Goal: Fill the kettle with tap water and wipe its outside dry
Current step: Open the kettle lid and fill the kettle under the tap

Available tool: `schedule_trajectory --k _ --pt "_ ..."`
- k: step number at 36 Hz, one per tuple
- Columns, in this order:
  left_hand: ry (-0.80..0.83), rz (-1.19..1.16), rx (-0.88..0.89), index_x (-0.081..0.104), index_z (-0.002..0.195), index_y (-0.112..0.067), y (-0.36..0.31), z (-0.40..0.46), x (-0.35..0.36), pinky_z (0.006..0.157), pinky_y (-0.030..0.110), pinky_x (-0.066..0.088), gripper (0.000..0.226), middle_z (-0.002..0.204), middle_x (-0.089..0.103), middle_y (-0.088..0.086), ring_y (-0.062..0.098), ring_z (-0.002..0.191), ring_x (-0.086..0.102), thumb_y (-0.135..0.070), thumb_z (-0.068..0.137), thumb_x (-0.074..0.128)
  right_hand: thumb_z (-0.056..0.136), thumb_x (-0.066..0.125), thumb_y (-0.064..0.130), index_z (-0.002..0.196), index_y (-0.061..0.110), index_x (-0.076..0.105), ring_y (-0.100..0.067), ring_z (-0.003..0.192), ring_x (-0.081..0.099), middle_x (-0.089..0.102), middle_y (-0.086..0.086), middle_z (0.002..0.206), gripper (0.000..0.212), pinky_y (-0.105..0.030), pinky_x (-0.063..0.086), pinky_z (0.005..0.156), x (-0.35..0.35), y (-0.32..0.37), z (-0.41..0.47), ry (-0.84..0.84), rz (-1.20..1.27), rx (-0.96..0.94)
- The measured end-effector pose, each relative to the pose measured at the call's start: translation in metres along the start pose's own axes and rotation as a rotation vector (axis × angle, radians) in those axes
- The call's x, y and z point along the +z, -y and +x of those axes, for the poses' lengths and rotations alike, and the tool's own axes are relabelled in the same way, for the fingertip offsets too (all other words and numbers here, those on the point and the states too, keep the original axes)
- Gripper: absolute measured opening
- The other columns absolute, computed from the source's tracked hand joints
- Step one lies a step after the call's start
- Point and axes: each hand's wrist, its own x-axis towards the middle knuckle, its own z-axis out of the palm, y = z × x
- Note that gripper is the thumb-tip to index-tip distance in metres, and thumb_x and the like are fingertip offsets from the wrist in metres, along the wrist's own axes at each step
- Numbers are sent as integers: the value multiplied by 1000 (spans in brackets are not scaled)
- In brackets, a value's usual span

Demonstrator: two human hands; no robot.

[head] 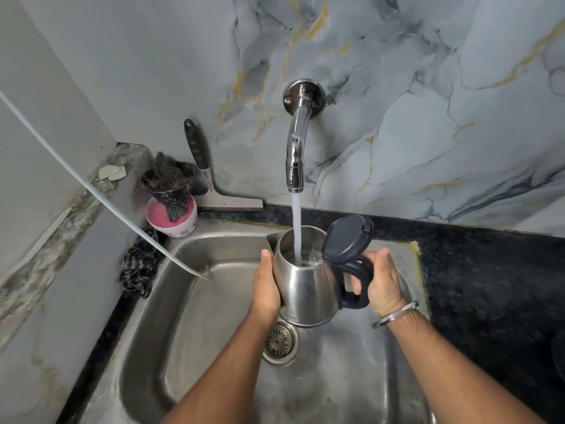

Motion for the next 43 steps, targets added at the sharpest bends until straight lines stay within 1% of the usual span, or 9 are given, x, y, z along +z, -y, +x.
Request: schedule_trajectory --k 3,8,14,22,27,31,34,38,43 --pt "-30 -15 5 77 121 -13 0 0 2 97 33 57 62 118 81 13 25 118 73 -49 113 28 75 21 87 42 21 56 -18 32 44 47 -1 34 82 -22 41 45 -2 -2 3 2 0 3" --pt "-59 -32 6 78 121 -15 4 0 2 113 49 51 63 119 81 11 28 121 72 -54 111 30 74 22 87 41 23 57 -17 32 43 47 1 34 80 -22 41 43 -2 0 4 2 8 4" --pt "-47 -62 11 76 123 -12 -1 -8 3 113 47 52 60 121 80 15 29 122 72 -48 113 29 75 20 86 42 27 57 -18 32 43 47 3 34 78 -23 42 43 -1 4 2 15 17 -12" --pt "2 -46 42 75 129 -13 0 -12 2 117 50 47 67 126 79 12 26 126 70 -60 106 33 73 19 88 41 30 58 -22 33 43 47 1 34 77 -24 43 45 -4 9 0 21 4 -21" --pt "34 -66 14 73 132 -12 -1 -12 1 114 43 50 65 128 78 14 26 127 70 -53 112 27 72 17 89 42 29 58 -23 33 43 46 -2 35 79 -26 43 45 -4 10 -1 23 -17 -20" --pt "29 -51 37 74 131 -14 -3 -13 1 118 49 47 66 128 78 11 25 127 70 -58 108 31 72 17 89 42 30 57 -22 33 42 45 -3 35 78 -25 43 45 -3 12 -1 20 -17 -27" --pt "11 -44 56 75 127 -14 -4 -14 0 117 52 47 72 125 79 11 26 126 70 -68 97 38 71 16 89 41 31 57 -18 33 43 45 -2 35 77 -21 42 45 -3 13 -3 22 -22 -29" --pt "3 -33 27 74 129 -12 -4 -15 -2 115 47 49 64 124 79 12 25 123 72 -54 111 28 69 15 90 42 28 56 -11 34 45 46 -2 37 80 -17 45 47 -2 13 -3 22 -30 -28" --pt "-15 -20 46 74 128 -10 -4 -13 -4 109 41 54 62 122 80 14 26 122 72 -47 113 27 68 14 91 43 31 60 -12 35 44 45 -8 38 80 -18 44 46 1 12 -3 22 -20 -23"
